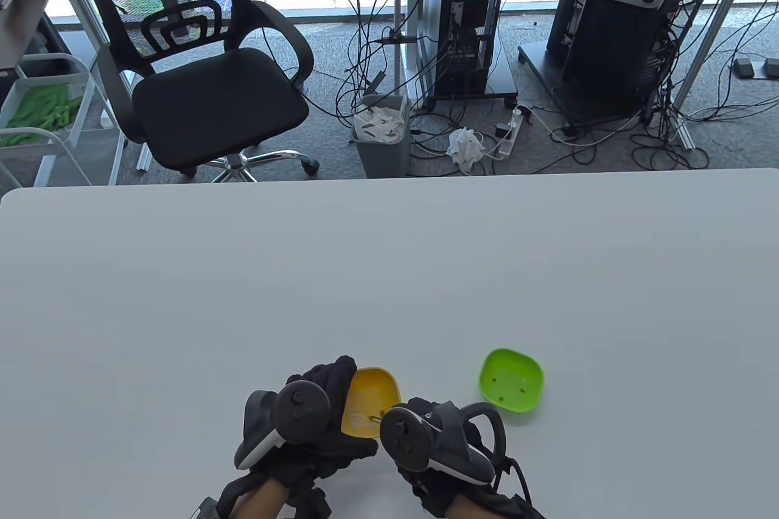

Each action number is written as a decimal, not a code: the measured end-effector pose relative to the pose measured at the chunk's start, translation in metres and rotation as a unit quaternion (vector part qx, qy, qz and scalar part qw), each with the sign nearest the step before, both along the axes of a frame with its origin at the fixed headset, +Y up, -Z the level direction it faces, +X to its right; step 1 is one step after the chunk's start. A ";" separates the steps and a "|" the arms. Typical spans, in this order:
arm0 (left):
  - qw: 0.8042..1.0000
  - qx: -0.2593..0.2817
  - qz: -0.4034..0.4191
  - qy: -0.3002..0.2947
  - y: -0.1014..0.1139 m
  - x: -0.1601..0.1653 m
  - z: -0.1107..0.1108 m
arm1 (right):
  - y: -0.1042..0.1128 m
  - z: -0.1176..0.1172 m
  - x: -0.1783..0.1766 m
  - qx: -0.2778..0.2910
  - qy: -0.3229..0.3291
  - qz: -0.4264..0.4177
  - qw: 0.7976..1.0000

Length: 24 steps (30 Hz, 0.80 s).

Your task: Pick mung beans with tweezers into small dish

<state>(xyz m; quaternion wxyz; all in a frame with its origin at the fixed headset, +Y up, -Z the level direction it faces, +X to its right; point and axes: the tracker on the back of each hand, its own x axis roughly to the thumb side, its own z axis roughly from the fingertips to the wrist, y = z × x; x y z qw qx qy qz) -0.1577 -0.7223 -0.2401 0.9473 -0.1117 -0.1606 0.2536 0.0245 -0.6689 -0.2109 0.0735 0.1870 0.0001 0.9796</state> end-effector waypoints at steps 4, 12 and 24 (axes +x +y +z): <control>1.000 -0.001 0.000 -0.001 0.000 0.000 0.000 | 0.000 0.000 0.001 0.006 0.000 -0.006 1.000; 1.000 -0.002 0.011 0.007 0.001 -0.003 -0.001 | 0.028 -0.005 0.058 0.048 -0.089 -0.100 0.990; 1.000 0.005 0.013 0.005 0.002 -0.004 -0.001 | 0.007 -0.012 0.164 0.040 -0.286 -0.122 0.950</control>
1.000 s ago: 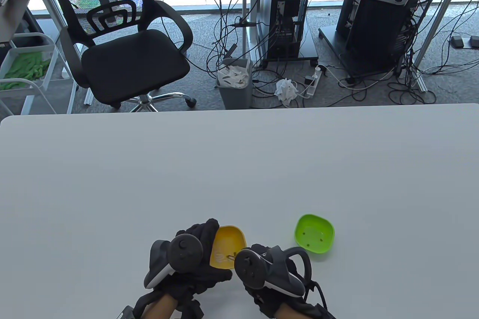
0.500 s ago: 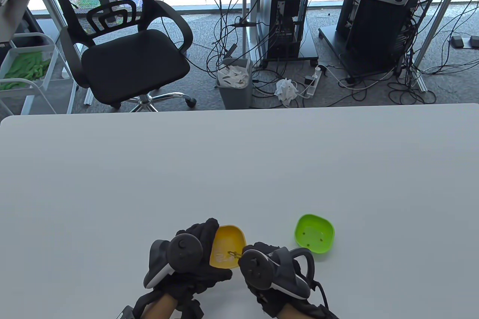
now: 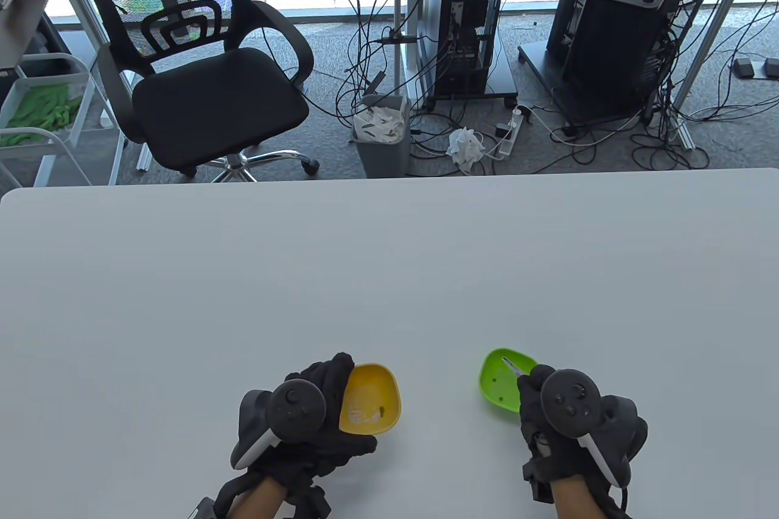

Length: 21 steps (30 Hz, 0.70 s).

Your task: Pick mung beans with tweezers into small dish

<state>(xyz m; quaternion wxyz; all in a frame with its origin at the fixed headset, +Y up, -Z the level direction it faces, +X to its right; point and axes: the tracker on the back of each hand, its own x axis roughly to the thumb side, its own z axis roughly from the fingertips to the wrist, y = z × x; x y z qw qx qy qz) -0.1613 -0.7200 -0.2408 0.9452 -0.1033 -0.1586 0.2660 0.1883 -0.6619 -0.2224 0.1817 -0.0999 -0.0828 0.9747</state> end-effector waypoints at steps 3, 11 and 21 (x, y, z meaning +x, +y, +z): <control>1.000 0.000 -0.003 0.000 0.000 0.000 0.001 | -0.004 -0.002 0.001 -0.007 -0.001 0.000 1.000; 1.000 0.000 -0.003 0.000 0.000 0.000 0.002 | -0.010 -0.002 0.006 -0.016 -0.013 -0.003 1.000; 1.000 0.005 -0.001 -0.002 0.000 0.001 0.002 | -0.013 -0.003 0.009 -0.021 -0.027 -0.005 0.999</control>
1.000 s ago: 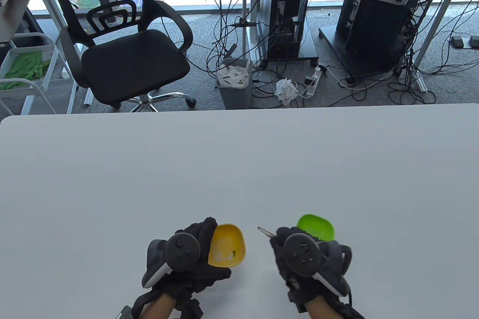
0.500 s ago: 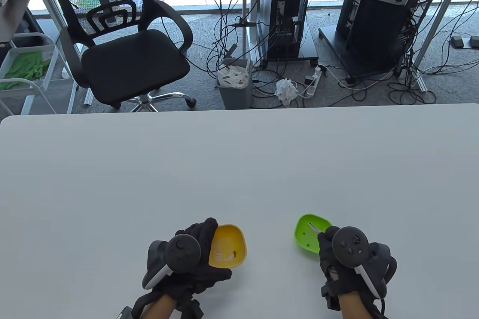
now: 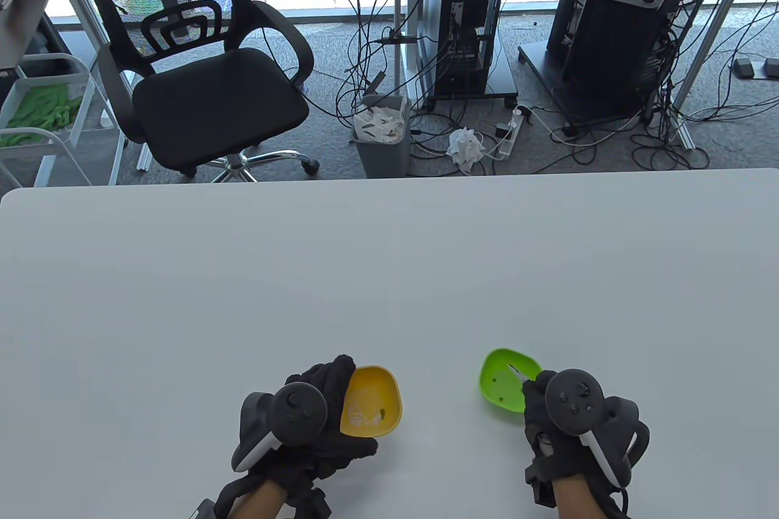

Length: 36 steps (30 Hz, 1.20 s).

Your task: Pick mung beans with tweezers into small dish

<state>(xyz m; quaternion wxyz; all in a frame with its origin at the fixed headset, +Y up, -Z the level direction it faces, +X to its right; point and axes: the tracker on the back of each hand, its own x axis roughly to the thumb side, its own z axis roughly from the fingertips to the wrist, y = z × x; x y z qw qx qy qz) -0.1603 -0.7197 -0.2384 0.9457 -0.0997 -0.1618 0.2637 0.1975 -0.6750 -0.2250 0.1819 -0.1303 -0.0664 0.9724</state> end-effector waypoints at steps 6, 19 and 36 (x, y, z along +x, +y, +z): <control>1.000 0.000 0.000 0.000 0.000 0.000 0.000 | -0.002 -0.001 0.001 -0.007 0.000 -0.005 1.000; 1.000 -0.001 -0.003 -0.001 0.000 0.001 0.000 | 0.008 0.005 -0.021 0.030 0.046 -0.010 0.998; 1.000 0.001 -0.004 -0.003 0.001 0.002 0.000 | 0.027 0.023 -0.173 0.011 0.288 0.177 0.941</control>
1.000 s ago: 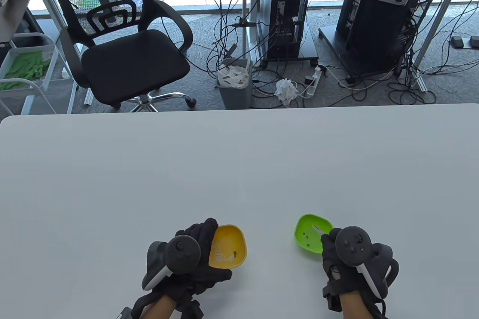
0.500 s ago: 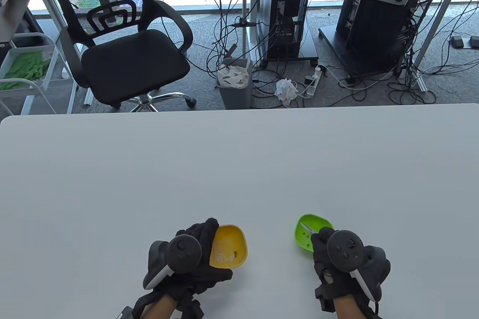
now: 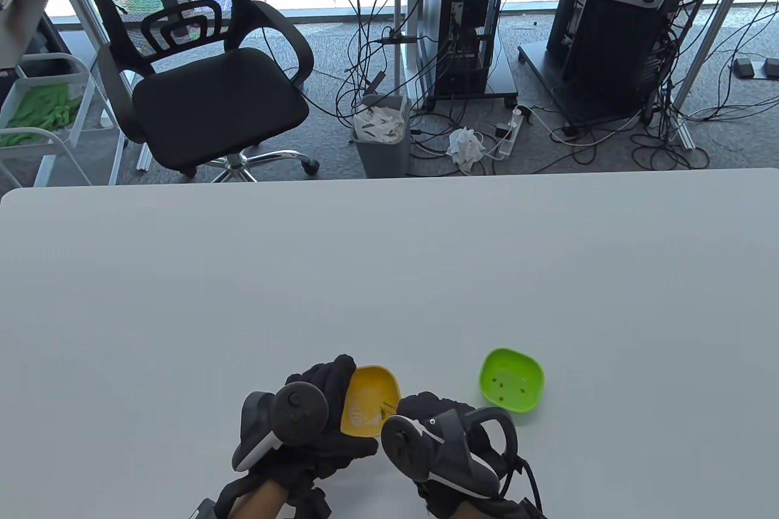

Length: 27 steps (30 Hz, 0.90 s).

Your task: Pick mung beans with tweezers into small dish

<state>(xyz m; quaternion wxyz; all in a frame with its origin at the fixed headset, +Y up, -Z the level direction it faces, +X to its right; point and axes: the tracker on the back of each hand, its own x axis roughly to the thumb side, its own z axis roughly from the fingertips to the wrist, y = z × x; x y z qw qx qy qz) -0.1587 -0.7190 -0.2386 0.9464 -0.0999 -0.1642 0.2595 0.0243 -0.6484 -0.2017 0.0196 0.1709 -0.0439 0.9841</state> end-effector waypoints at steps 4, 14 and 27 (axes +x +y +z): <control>1.000 0.001 -0.001 -0.001 0.000 0.000 0.000 | -0.002 -0.005 -0.006 -0.014 0.003 0.028 1.000; 1.000 0.001 -0.003 -0.002 0.000 0.001 0.000 | -0.006 -0.009 -0.012 -0.032 0.005 0.053 0.998; 1.000 -0.002 -0.010 -0.005 -0.001 0.002 0.000 | -0.007 -0.010 -0.015 -0.034 0.010 0.061 0.997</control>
